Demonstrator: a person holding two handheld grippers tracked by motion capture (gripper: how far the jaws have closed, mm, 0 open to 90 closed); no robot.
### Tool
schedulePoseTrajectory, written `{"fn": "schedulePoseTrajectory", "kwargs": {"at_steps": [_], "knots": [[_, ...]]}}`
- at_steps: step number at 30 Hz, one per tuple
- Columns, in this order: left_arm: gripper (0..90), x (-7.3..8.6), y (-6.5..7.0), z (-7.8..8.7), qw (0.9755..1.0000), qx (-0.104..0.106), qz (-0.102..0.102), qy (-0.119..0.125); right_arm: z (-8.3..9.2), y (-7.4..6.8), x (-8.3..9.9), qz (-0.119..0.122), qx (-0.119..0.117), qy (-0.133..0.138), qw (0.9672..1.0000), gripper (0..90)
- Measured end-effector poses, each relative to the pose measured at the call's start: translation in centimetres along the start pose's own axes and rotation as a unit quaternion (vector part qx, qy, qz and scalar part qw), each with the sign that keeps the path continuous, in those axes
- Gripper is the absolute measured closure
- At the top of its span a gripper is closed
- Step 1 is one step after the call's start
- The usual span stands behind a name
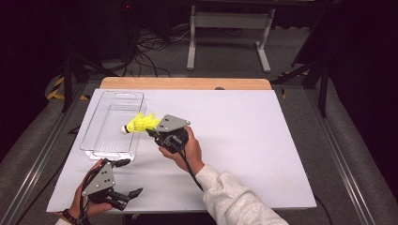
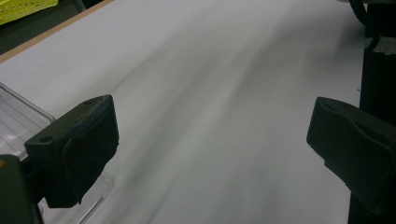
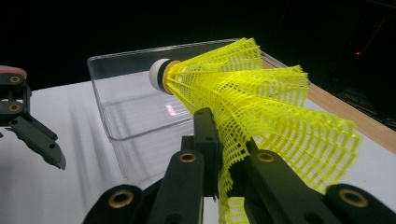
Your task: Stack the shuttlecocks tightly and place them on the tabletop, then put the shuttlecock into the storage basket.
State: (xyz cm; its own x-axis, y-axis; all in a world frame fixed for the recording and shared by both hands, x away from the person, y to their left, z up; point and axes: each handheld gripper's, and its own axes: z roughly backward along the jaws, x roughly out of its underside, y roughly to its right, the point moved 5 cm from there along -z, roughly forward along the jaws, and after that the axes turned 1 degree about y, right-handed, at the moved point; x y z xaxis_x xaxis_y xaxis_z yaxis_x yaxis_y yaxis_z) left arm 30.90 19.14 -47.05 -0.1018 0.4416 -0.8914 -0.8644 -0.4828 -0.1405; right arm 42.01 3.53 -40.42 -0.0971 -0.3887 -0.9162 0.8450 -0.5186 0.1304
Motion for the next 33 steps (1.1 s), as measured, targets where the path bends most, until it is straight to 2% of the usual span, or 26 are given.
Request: {"fn": "schedulePoseTrajectory", "kwargs": {"at_steps": [16,33], "knots": [[3.0,0.4,-0.4,0.0,1.0000,0.004,0.009,0.000,-1.5,-0.8,0.1,-0.007,-0.018,-0.002,0.9998,87.7],[3.0,0.2,-0.3,0.1,1.0000,0.002,0.006,0.005,-2.1,-1.0,-0.7,0.003,-0.018,-0.004,0.9998,87.7]]}}
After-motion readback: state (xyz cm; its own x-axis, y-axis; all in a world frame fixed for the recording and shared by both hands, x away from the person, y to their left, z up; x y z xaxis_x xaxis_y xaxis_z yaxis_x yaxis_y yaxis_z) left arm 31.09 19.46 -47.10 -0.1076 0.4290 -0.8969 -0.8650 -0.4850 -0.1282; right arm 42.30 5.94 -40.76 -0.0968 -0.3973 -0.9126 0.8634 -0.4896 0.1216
